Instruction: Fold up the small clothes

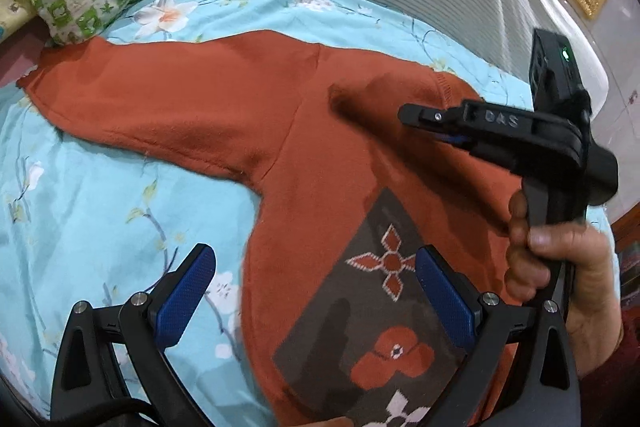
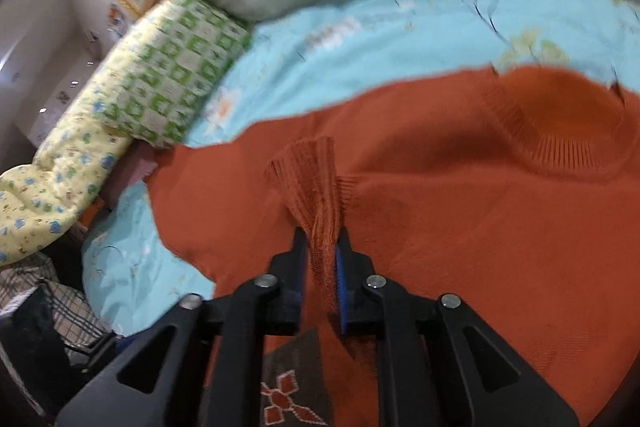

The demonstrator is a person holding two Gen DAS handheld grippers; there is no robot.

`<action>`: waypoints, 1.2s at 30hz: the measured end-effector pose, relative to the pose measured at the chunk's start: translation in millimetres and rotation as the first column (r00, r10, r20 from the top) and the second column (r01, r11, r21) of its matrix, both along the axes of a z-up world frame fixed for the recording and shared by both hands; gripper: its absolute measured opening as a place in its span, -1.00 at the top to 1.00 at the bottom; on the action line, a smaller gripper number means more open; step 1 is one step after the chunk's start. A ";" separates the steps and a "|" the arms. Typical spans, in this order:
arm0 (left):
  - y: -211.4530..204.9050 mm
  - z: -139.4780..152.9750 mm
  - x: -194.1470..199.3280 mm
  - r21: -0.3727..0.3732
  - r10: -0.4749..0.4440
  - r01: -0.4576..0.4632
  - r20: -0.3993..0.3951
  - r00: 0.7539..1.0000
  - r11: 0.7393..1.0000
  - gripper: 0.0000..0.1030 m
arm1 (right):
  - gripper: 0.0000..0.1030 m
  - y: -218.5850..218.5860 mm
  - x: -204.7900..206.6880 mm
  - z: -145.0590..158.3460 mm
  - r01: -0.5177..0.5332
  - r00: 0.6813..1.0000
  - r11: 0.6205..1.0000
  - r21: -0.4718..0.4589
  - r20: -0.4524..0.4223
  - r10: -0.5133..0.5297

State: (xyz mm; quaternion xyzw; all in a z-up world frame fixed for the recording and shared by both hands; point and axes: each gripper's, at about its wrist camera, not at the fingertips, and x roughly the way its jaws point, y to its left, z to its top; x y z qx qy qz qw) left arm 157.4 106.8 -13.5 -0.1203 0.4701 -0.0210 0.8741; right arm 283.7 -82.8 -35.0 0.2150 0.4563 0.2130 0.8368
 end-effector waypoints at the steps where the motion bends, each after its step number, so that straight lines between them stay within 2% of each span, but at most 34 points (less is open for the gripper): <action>1: -1.5 -0.1 4.2 -0.007 -0.006 0.006 0.001 1.000 1.000 -0.95 | 0.57 -3.6 -2.0 1.4 0.001 1.000 1.000 0.017 0.004 -0.001; 5: -13.1 -3.7 25.4 -0.065 -0.044 0.044 0.002 0.999 0.997 -0.95 | 0.25 -27.7 -25.7 19.2 0.052 0.997 0.998 0.043 0.059 -0.054; 8: -24.5 -12.2 45.4 -0.099 -0.064 0.062 -0.013 0.998 0.993 -0.94 | 0.24 -57.2 -49.2 30.0 0.123 0.988 0.992 0.039 0.090 -0.126; 12: -35.0 -30.1 76.2 -0.157 -0.061 0.051 -0.059 0.996 0.986 -0.94 | 0.24 -101.9 -81.5 30.5 0.212 0.974 0.977 0.035 0.075 -0.214; 17: -38.3 -39.8 102.4 -0.180 -0.016 0.011 -0.027 1.000 0.984 -0.94 | 0.24 -132.9 -114.1 26.0 0.277 0.958 0.960 0.023 0.064 -0.278; 20: -38.5 -44.9 114.4 -0.223 0.020 -0.019 0.004 1.000 0.975 -0.92 | 0.24 -147.7 -133.6 21.3 0.328 0.942 0.945 0.004 0.068 -0.328; 22: -42.5 -45.8 120.4 -0.229 0.013 -0.007 0.027 1.000 0.973 -0.88 | 0.23 -156.3 -143.1 15.4 0.361 0.931 0.932 0.000 0.059 -0.361; 23: -44.9 -46.1 122.5 -0.220 0.005 0.002 0.032 0.999 0.976 -0.71 | 0.23 -160.7 -147.0 12.4 0.374 0.926 0.928 0.002 0.055 -0.373; 24: -47.9 -44.6 124.8 -0.217 -0.012 0.021 0.041 0.999 0.976 -0.31 | 0.23 -166.7 -151.2 7.6 0.393 0.919 0.920 -0.001 0.046 -0.392; 25: -51.0 -43.7 126.6 -0.219 -0.038 0.047 0.047 0.998 0.975 -0.04 | 0.23 -170.6 -153.9 4.2 0.405 0.914 0.914 -0.006 0.039 -0.405; 26: -53.7 -43.1 128.6 -0.228 -0.066 0.075 0.046 0.997 0.971 0.63 | 0.23 -176.3 -156.2 -0.3 0.423 0.906 0.906 -0.009 0.026 -0.423; 27: -53.9 -41.9 129.5 -0.236 -0.091 0.097 0.039 0.995 0.967 0.81 | 0.23 -181.0 -158.6 -3.6 0.436 0.900 0.900 -0.005 0.016 -0.436; 31: -27.3 -26.7 114.1 -0.261 -0.028 0.060 0.122 0.992 0.963 0.79 | 0.23 -196.3 -168.8 -5.5 0.473 0.881 0.881 -0.003 0.016 -0.473; 33: -14.5 -34.2 113.6 -0.268 -0.016 0.043 0.102 0.995 0.963 0.75 | 0.23 -202.8 -171.5 -3.8 0.485 0.874 0.874 -0.015 0.030 -0.485; 36: -15.9 -46.6 114.2 -0.235 -0.034 0.048 0.061 0.998 0.971 0.80 | 0.23 -210.9 -171.1 0.2 0.496 0.868 0.868 -0.036 0.046 -0.494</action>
